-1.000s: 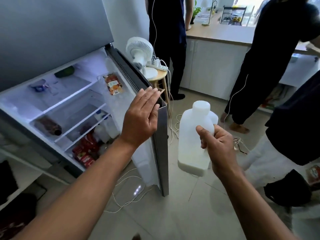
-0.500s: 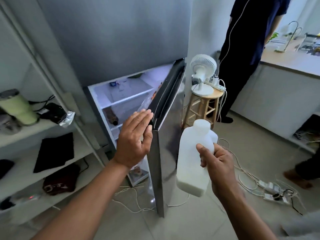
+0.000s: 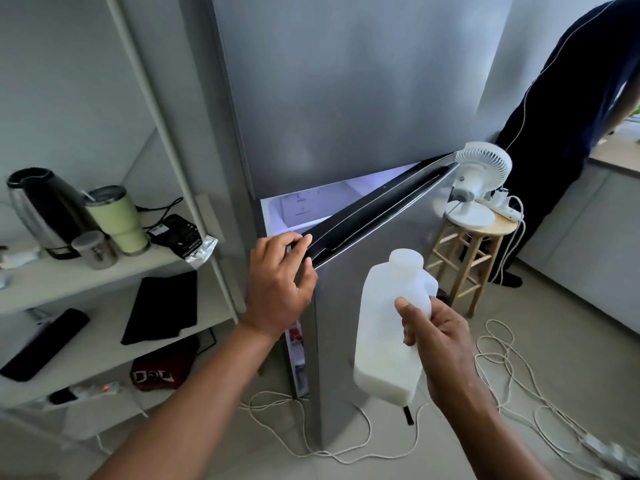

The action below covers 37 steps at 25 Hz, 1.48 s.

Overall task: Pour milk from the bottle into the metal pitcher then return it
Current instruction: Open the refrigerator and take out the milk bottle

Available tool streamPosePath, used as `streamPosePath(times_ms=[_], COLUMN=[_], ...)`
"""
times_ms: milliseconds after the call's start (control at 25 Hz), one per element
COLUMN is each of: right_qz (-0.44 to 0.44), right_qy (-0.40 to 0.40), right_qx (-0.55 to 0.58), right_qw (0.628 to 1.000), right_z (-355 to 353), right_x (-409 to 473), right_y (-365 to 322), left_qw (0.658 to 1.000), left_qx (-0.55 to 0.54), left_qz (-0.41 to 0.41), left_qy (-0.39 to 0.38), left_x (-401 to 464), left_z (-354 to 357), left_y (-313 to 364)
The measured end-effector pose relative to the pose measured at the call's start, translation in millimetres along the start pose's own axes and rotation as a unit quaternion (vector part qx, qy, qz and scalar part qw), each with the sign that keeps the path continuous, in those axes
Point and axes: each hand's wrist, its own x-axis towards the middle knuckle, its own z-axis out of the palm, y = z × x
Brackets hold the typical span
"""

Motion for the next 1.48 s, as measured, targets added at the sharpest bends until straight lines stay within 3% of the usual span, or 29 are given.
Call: streamPosePath(times_ms=[360,560,960,1080,1200,1320,1360,1480], right_qz=[0.011,0.01,0.002,0.001,0.0,-0.007,-0.008,-0.009], right_qy=[0.01,0.007,-0.006,0.001,0.008,0.026,0.028,0.05], right_qx=[-0.016,-0.017,-0.029,-0.028,-0.01,0.0,0.005,0.023], right_qw=[1.0,1.0,1.0,1.0,1.0,1.0,1.0,0.998], right_z=[60.4,80.0,94.7,90.2,80.3,61.1,54.8,23.9], right_x=[25.6,33.6,42.1,38.3,33.3,26.6,23.8,10.8], right_y=[12.9,13.6,7.8,6.2,3.0,2.1,1.7,-3.1], left_qw=[0.995,0.974,0.938,0.886,0.846,0.772,0.736,0.558], left_qx=[-0.054,-0.09,-0.091,-0.137,-0.176,-0.249,-0.279,-0.413], left_qz=[-0.083,-0.189,-0.241,-0.342,-0.364,-0.397,-0.435,-0.572], left_qy=[-0.012,-0.082,-0.233,-0.282,-0.346,-0.429,-0.437,-0.437], left_x=[7.3,-5.6,11.7,-5.3,-42.7,-69.9,-71.2,-69.2], left_z=[21.8,33.4,32.4,27.0,24.5,34.2,37.1,46.2], left_y=[-60.5,-67.0,-89.8,-66.8,-36.8,1.2,13.4,52.9])
